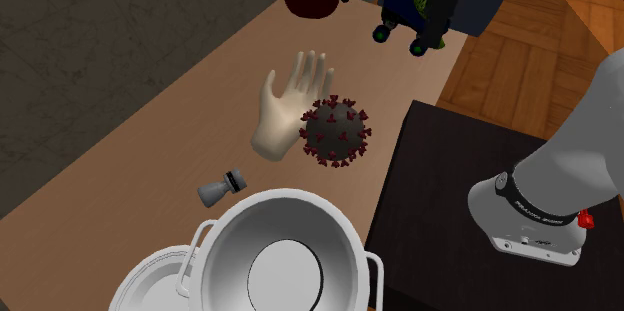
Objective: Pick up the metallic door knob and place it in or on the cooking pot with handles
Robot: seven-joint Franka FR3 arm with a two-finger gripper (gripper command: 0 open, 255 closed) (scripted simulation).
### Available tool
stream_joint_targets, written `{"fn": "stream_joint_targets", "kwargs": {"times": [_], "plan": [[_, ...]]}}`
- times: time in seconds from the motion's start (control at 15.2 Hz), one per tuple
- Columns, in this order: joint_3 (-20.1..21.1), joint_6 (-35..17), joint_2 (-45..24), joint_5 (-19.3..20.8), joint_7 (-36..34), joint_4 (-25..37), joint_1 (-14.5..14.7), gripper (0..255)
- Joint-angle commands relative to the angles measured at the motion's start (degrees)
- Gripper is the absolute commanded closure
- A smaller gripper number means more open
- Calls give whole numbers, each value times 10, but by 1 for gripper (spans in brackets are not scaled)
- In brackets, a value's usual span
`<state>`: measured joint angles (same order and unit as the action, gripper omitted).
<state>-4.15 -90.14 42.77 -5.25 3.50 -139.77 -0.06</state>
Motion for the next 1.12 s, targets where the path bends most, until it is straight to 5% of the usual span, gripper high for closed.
{"fn": "stream_joint_targets", "kwargs": {"times": [0.0, 1.06], "plan": [[0, 0, 0, 0, 0, 0, 0, 0], [26, -275, -316, -46, 31, 28, 44, 0]]}}
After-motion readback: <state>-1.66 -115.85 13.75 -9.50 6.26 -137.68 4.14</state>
